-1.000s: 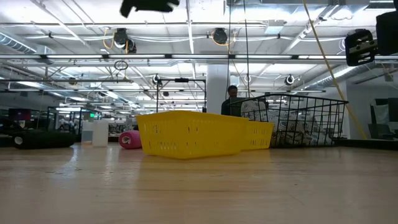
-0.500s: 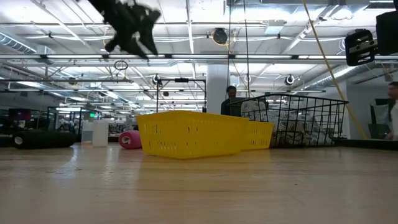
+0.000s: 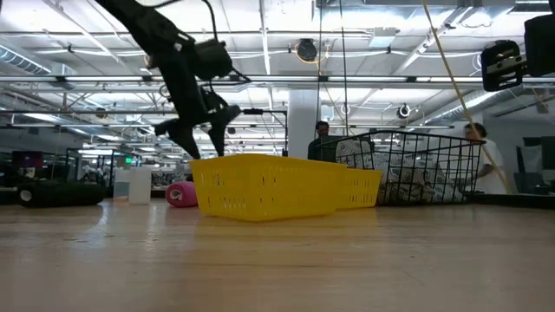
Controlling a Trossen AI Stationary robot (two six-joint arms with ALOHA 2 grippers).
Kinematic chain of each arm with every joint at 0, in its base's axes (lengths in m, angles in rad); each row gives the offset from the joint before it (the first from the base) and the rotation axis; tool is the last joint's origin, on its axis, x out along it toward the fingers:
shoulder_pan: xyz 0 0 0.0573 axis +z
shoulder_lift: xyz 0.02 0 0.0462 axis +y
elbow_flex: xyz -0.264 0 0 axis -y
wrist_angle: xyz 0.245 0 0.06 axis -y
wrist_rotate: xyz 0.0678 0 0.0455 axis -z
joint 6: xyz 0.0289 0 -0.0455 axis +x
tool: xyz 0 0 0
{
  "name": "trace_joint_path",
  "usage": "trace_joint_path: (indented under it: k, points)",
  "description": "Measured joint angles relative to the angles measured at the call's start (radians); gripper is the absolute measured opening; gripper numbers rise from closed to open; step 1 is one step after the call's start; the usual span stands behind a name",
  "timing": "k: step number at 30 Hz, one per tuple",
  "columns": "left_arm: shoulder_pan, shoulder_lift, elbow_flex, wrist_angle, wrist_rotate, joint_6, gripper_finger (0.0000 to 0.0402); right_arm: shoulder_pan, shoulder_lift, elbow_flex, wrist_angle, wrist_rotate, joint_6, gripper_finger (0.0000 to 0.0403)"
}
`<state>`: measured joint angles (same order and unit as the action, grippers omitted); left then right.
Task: Pick & place medical supplies in basket/bin
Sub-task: Put the top right white pill bottle into the top yellow basket
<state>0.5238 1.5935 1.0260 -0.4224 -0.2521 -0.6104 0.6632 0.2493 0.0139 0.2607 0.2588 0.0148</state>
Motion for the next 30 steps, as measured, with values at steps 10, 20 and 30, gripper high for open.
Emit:
trace_joint_path:
  k: [10,20,30]
  points:
    - [0.015,0.094,-0.001,0.003,-0.015,-0.027,0.0289,0.000,0.000,0.000,0.000,0.000,0.000,0.0000]
    - [0.015,0.090,0.000,-0.011,-0.047,-0.026,0.0289,0.000,0.000,0.000,0.000,0.000,0.000,0.0000]
    - [0.015,0.090,0.000,-0.023,-0.063,-0.013,0.0218,0.000,0.000,0.000,0.000,0.000,0.000,0.0000]
